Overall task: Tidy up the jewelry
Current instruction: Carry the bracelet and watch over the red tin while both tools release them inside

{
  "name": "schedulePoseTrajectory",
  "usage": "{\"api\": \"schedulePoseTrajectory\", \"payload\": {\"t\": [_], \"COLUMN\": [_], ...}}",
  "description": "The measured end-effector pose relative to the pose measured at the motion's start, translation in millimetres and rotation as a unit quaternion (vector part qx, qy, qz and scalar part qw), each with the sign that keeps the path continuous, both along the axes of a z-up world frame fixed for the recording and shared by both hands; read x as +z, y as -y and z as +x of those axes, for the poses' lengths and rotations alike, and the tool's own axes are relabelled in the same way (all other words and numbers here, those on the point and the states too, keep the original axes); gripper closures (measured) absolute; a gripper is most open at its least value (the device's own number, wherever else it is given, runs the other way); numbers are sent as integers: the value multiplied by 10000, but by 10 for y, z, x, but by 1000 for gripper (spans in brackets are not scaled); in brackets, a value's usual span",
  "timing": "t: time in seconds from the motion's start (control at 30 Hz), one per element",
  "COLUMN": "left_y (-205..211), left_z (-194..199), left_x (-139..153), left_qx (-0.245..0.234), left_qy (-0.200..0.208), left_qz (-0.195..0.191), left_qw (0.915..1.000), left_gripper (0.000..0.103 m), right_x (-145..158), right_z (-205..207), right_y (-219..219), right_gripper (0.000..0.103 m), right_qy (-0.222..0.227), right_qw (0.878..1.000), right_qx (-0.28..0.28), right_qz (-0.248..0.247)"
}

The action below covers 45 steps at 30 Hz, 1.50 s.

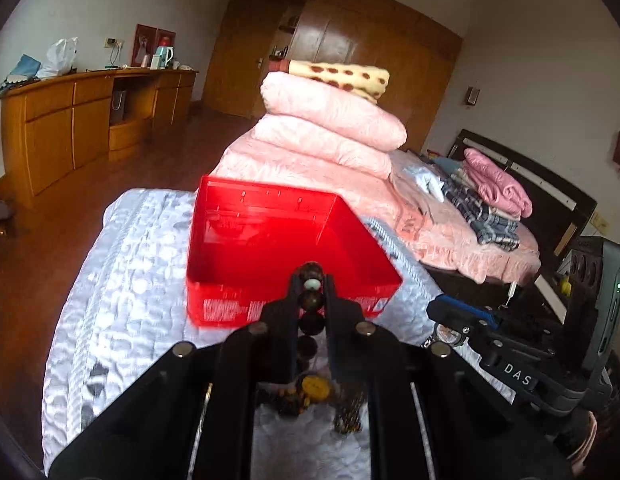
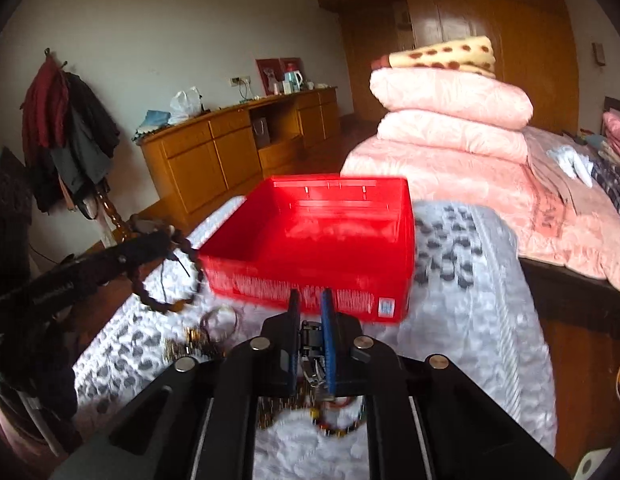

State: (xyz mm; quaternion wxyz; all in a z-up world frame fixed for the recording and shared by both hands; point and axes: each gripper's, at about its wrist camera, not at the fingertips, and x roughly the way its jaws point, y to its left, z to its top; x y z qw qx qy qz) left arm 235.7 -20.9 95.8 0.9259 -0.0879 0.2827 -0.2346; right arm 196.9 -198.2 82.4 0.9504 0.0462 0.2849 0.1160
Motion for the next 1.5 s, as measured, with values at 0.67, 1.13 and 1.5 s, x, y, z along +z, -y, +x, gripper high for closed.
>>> {"api": "schedulePoseTrajectory", "payload": {"t": [0.67, 1.13, 1.5], "left_y": [266, 61, -319], "left_z": [1245, 871, -257], "left_x": [-319, -226, -373], "left_qx": [246, 669, 1433], "left_qy": [-204, 72, 616], "left_qz": [430, 644, 1133], "left_qw": [9986, 9957, 9812], "left_gripper": [92, 47, 11], "right_x": [-104, -162, -507], "right_z": [1180, 854, -162], "right_y": [-85, 93, 39], "right_gripper": [93, 63, 38], "right_qy": [11, 78, 132], "right_qw": [9999, 9990, 9961], "right_qx": [89, -400, -841], "right_qz": [55, 176, 222]}}
